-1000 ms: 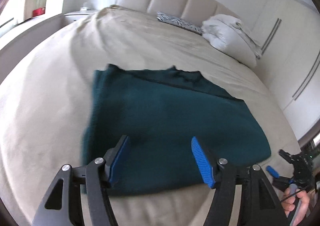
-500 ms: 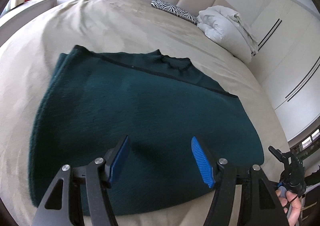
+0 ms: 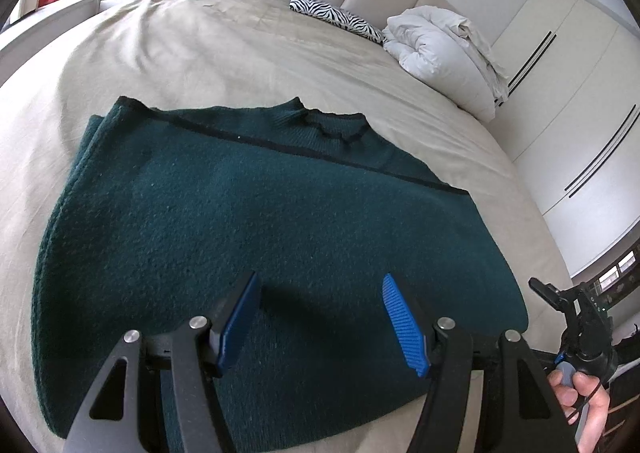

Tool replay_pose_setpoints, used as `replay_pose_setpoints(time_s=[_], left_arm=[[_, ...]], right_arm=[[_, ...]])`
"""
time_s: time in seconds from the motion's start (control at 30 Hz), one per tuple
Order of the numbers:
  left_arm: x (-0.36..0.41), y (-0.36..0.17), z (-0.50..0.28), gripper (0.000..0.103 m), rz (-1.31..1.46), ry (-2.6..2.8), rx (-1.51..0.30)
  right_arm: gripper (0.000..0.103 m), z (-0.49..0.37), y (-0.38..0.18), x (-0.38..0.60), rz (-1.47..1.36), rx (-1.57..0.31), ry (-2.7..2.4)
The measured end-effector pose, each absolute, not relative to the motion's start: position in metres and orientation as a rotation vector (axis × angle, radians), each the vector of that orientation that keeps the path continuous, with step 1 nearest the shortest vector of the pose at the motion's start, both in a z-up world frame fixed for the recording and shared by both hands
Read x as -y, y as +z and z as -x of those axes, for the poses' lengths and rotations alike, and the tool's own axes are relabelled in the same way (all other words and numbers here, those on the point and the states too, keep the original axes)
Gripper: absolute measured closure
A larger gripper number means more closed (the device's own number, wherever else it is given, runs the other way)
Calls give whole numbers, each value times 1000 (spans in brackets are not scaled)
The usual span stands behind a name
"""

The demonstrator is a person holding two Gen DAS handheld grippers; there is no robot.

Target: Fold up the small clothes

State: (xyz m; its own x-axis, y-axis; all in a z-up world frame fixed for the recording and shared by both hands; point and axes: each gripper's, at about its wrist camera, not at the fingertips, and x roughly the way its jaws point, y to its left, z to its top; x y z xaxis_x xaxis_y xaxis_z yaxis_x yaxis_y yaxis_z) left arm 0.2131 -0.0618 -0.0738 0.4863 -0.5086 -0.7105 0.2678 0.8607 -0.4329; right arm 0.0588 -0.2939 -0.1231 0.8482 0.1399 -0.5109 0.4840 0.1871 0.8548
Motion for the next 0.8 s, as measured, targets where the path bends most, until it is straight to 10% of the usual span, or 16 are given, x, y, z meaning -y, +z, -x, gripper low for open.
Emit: replay_pose_setpoints(time_s=[0.2,0.8], left_arm=[[70,-73,-222,37,281,-500,-955],[89,-96,-250,37,287,-528,-982]], right_arm=[[35,-81,-123,288,-1295,-507,-202],[91,-125,-152,311,-1310,-542,-171]])
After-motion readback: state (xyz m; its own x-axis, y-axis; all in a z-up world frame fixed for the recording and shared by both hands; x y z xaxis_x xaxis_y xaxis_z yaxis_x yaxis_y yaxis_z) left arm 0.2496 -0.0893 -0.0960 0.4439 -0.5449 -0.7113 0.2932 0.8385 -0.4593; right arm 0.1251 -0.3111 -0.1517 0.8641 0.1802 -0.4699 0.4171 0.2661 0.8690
